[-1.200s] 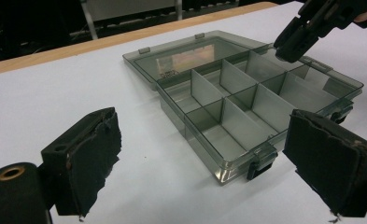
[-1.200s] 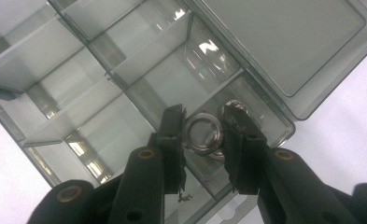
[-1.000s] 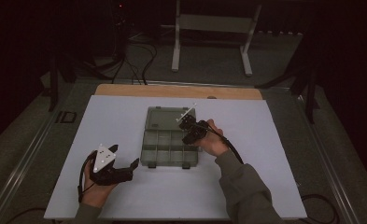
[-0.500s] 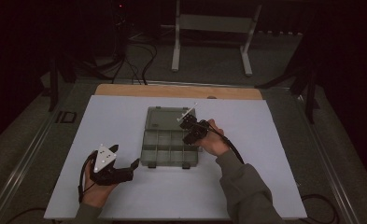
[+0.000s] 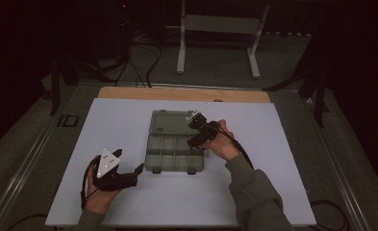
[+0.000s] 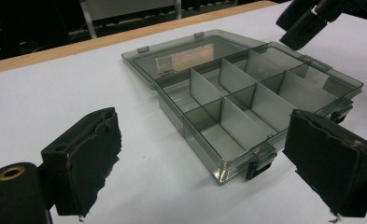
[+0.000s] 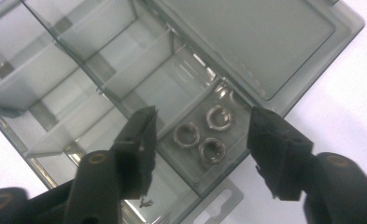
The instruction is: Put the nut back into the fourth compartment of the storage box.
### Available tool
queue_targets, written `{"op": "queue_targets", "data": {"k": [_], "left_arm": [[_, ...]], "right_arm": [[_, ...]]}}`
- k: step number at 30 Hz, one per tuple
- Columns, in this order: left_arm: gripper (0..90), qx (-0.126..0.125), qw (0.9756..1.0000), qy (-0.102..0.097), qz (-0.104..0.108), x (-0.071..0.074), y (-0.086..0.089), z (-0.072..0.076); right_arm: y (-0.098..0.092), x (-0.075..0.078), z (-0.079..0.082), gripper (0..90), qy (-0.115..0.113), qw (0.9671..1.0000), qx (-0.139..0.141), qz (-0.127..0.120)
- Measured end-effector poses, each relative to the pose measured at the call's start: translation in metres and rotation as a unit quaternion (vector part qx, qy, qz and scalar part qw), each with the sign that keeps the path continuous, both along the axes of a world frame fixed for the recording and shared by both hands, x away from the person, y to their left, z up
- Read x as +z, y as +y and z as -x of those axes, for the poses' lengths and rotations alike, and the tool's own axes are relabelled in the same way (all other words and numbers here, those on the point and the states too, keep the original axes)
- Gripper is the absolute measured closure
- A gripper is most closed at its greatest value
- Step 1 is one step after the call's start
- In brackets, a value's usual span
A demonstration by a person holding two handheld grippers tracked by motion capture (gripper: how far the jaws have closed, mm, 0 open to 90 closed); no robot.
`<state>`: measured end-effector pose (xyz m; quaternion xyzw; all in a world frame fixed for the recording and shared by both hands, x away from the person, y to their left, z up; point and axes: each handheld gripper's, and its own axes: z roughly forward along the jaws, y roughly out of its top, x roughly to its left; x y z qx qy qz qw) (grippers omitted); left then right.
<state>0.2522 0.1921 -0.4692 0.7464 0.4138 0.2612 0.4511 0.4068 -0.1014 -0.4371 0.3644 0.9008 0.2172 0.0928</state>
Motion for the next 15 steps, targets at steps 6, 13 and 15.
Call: {"op": "queue_targets", "data": {"k": [6,13,15], "left_arm": [[10.6,0.0,1.0,0.001,0.0,0.0,0.0,0.0],[10.5,-0.001,1.0,0.001,0.0,-0.001,-0.001,-0.001],[10.5,-0.002,1.0,0.001,-0.001,-0.001,-0.002,-0.001]], "right_arm": [[-0.002,0.008,0.0,34.8,-0.024,0.9992,-0.003,-0.032],[-0.005,0.016,-0.002,29.6,-0.057,0.9968,-0.009,-0.055],[-0.006,0.017,-0.003,28.6,-0.063,0.9962,-0.014,-0.058]]}}
